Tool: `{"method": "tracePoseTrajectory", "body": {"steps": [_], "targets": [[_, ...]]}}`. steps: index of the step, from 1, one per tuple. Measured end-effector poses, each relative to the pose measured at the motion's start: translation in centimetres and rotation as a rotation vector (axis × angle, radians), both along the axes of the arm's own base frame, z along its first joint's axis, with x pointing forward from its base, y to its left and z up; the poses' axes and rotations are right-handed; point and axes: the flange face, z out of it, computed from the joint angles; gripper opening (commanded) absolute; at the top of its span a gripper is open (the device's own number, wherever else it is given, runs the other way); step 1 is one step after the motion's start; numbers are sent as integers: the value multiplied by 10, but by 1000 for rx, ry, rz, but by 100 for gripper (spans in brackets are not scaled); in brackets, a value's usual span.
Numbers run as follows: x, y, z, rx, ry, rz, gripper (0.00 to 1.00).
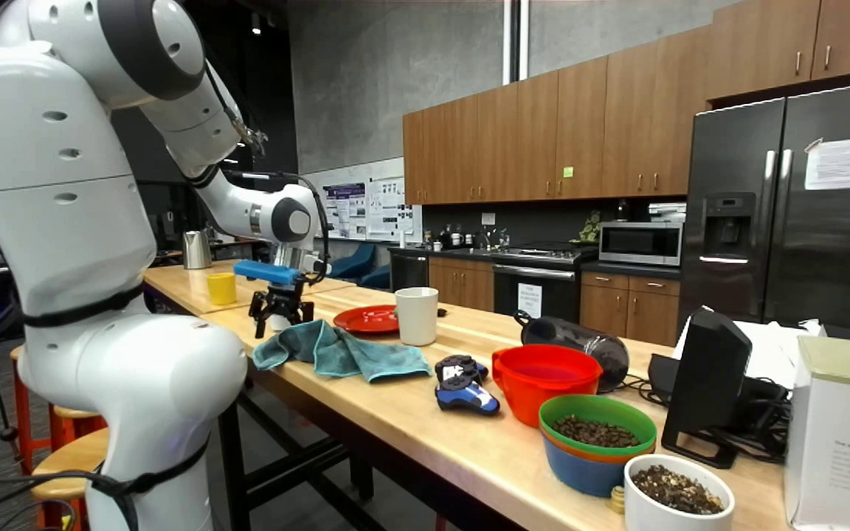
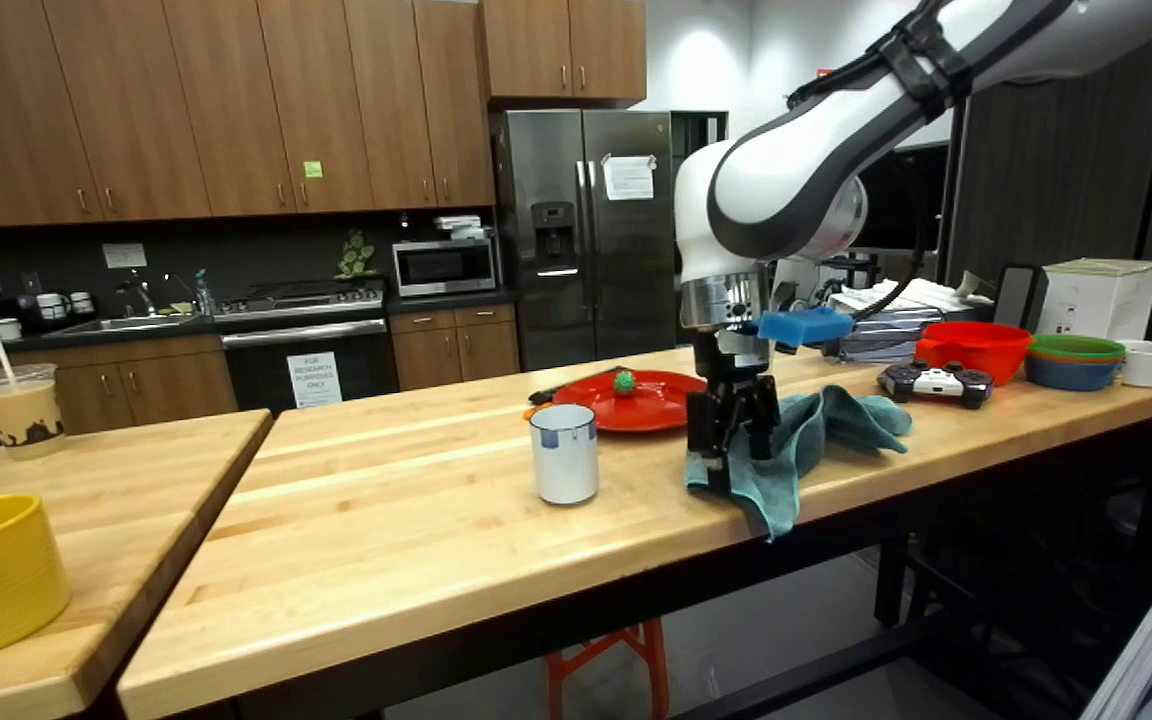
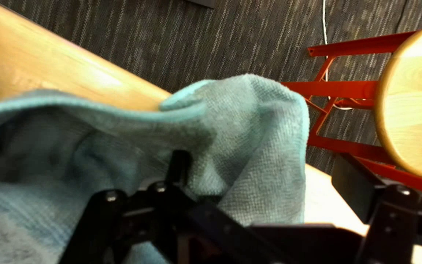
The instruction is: Put the blue cloth on the white cup
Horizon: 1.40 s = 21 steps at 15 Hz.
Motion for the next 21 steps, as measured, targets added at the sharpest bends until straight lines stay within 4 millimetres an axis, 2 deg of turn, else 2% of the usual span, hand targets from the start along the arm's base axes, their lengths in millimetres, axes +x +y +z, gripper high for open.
{"method": "tracePoseTrajectory", "body": {"steps": [3, 4, 9, 10, 15, 21], "targets": [[4, 6, -7, -10, 2, 24, 53], [5, 7, -8, -14, 1, 29, 44], [10, 8, -6, -33, -16, 50, 5], [11, 8, -5, -35, -18, 52, 1], [17, 2, -2, -32, -36, 36, 1], [44, -35, 13, -10, -70, -61, 2]]}}
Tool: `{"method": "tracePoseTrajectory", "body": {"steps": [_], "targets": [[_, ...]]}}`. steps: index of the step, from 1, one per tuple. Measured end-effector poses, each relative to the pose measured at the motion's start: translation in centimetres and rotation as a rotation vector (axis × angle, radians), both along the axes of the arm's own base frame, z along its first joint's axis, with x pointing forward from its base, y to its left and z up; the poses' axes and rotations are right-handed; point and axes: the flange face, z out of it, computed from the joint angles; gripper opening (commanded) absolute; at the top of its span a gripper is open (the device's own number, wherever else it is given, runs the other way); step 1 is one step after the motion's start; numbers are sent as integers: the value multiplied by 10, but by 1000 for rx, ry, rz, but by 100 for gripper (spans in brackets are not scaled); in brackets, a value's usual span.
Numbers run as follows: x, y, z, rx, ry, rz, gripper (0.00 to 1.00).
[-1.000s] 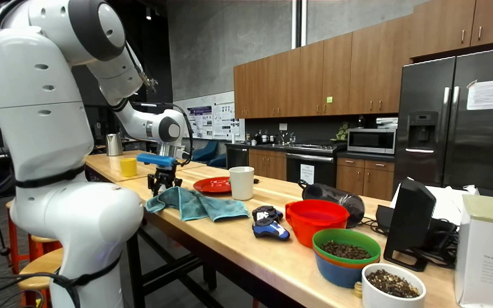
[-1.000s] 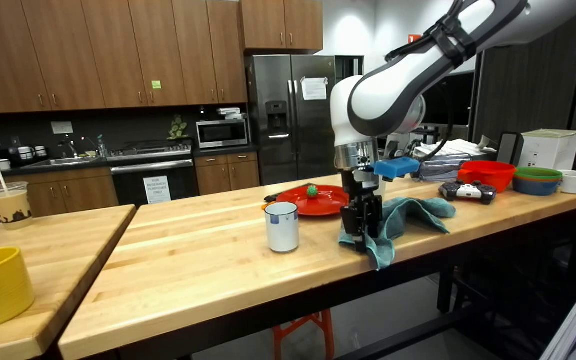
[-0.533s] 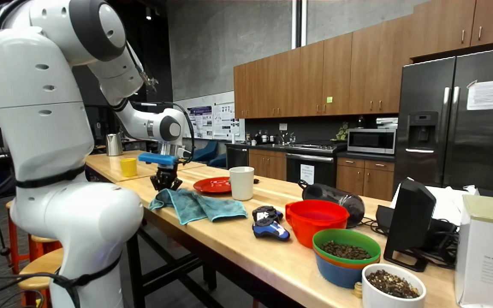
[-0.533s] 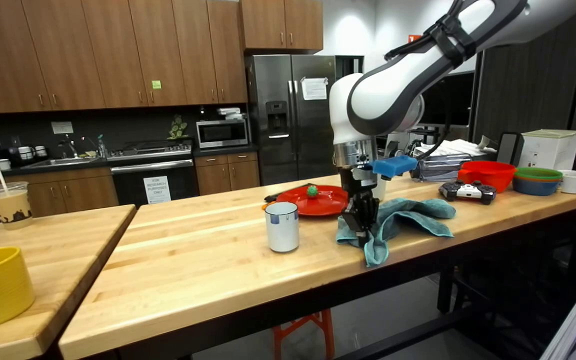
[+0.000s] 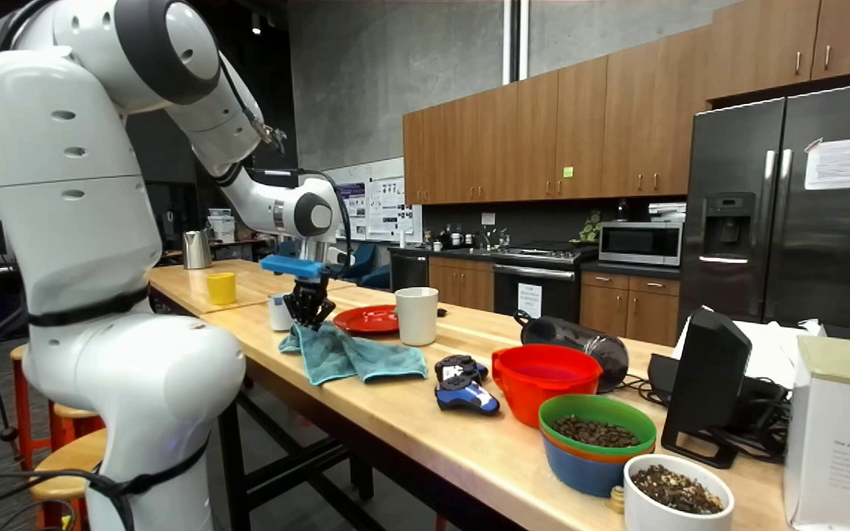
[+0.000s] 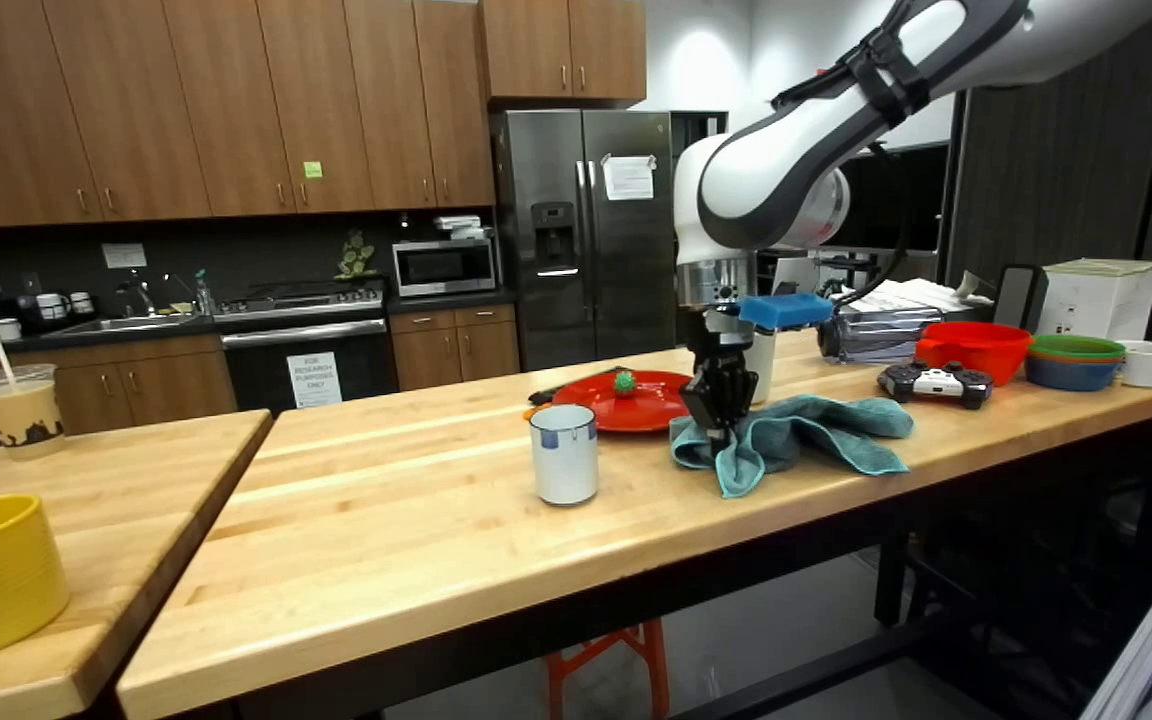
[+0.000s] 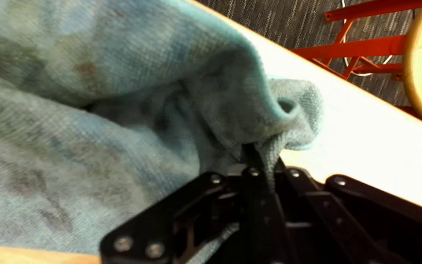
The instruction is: Put the blue cloth on the white cup
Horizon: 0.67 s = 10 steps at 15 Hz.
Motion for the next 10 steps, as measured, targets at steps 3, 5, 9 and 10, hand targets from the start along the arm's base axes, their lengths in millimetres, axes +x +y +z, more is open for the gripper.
{"method": "tracePoseTrajectory", "body": {"steps": [3, 5, 9, 10], "targets": [[11, -17, 7, 8, -15, -44, 2], [14, -27, 9, 11, -20, -68, 2], [20, -44, 13, 14, -32, -127, 2], [21, -49, 15, 15, -37, -144, 2]]}}
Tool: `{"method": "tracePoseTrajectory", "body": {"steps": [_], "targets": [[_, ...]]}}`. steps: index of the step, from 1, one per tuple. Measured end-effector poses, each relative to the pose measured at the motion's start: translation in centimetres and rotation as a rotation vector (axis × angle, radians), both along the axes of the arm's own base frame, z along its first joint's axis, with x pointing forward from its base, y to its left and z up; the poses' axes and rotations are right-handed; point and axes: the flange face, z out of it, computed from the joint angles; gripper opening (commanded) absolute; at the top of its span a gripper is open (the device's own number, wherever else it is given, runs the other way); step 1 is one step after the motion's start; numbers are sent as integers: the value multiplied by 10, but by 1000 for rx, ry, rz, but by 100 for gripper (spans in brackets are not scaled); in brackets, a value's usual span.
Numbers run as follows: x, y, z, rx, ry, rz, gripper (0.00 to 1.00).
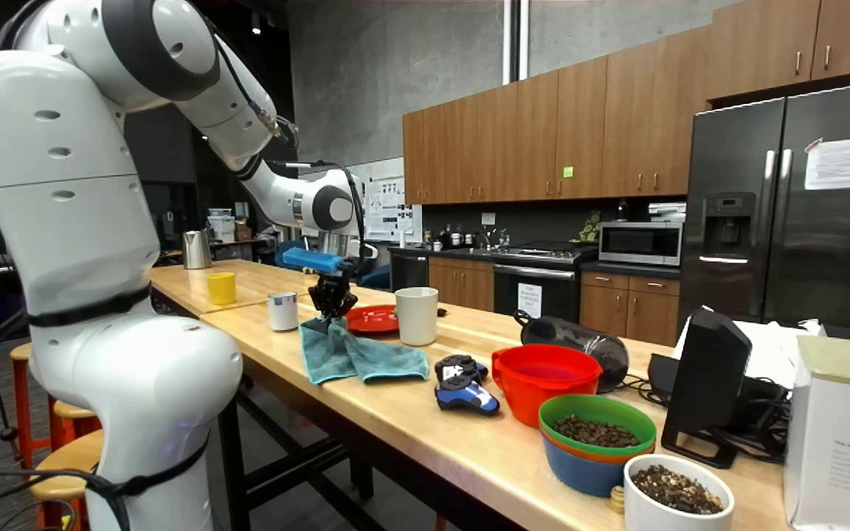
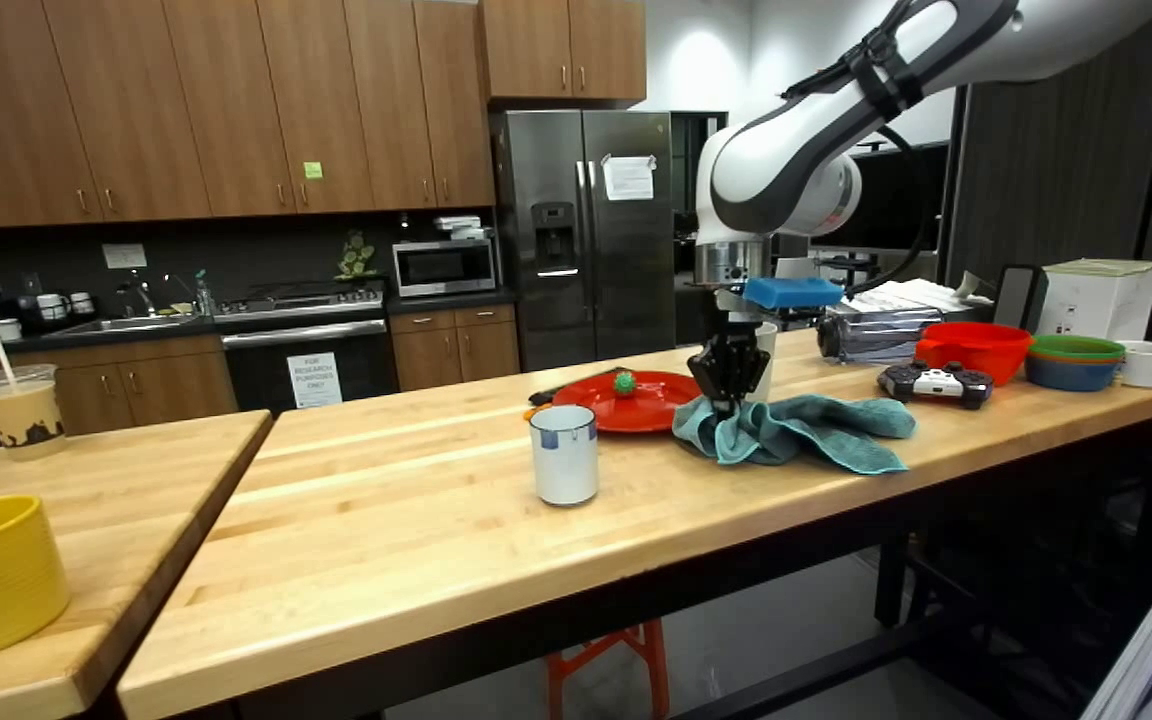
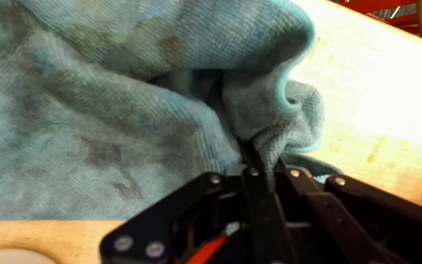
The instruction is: Put the blue cloth on the white cup
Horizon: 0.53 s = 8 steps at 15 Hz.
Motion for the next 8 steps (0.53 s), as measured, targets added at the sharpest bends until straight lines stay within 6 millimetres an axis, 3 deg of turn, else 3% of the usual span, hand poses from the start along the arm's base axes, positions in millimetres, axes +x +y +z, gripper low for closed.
{"method": "tracePoseTrajectory", "body": {"steps": [8], "targets": [[-3, -39, 33, 22, 66, -87, 2]]}}
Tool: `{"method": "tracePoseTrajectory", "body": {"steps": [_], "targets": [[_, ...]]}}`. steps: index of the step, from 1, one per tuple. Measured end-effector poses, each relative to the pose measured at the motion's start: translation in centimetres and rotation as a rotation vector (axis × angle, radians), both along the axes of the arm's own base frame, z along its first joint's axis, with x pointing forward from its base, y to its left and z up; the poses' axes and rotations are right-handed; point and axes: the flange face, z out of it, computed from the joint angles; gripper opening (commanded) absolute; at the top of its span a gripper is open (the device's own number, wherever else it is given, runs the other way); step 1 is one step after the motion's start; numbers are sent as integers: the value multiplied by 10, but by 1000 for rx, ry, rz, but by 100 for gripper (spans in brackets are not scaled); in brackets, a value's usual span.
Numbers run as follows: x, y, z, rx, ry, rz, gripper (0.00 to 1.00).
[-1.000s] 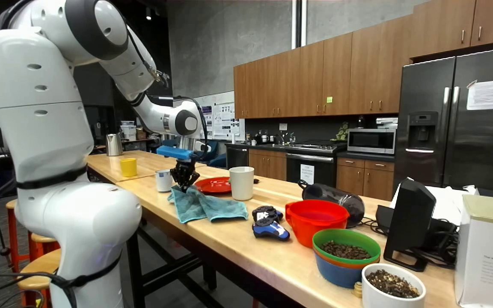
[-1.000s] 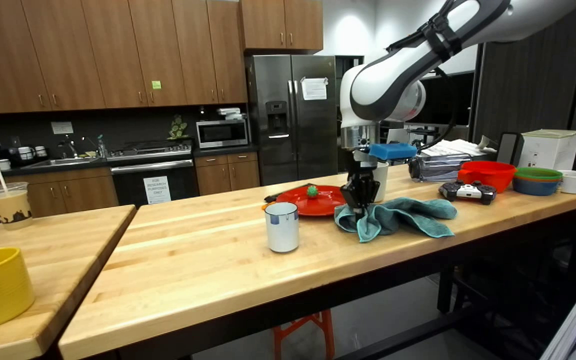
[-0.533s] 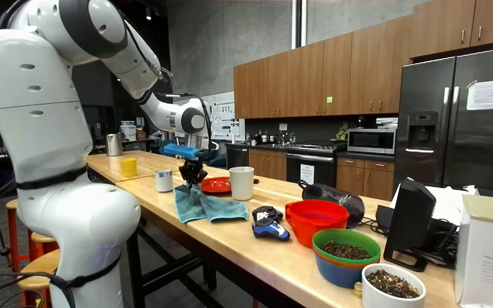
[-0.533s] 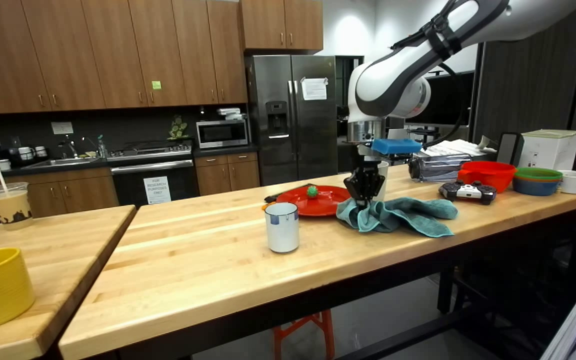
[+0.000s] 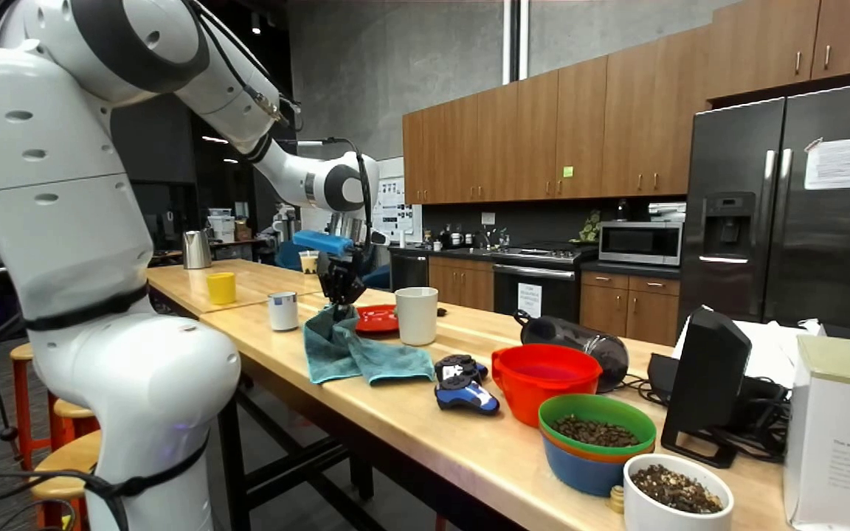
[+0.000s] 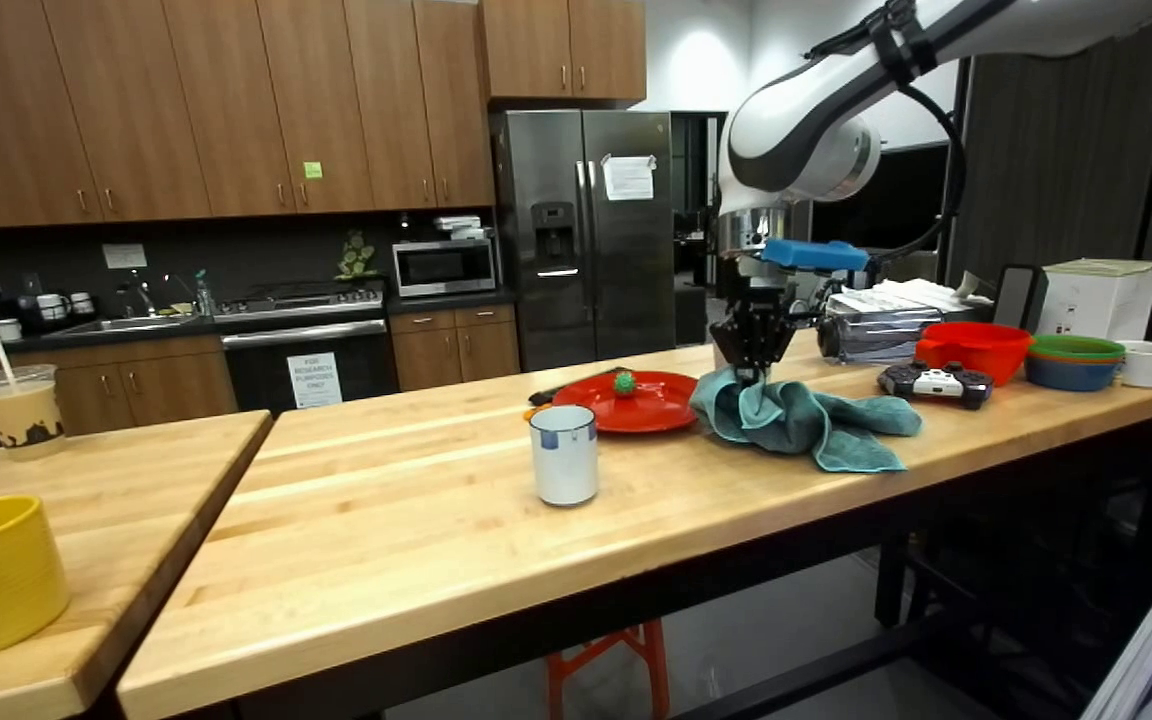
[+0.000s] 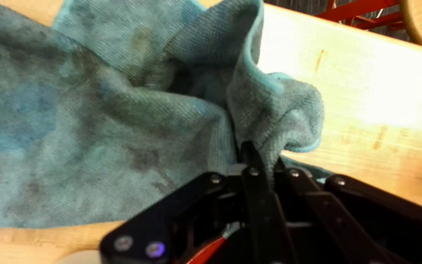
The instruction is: Put the blue cloth on the white cup
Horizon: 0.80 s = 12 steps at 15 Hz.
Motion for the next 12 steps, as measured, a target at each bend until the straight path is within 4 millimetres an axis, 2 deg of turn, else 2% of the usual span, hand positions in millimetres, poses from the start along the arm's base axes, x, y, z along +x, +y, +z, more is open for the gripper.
{"method": "tracePoseTrajectory", "body": {"steps": [6, 10, 12], "targets": [[1, -16, 34, 7, -2, -45, 2], [-4, -29, 50, 2, -25, -95, 2], [-7, -31, 50, -4, -14, -99, 2]]}}
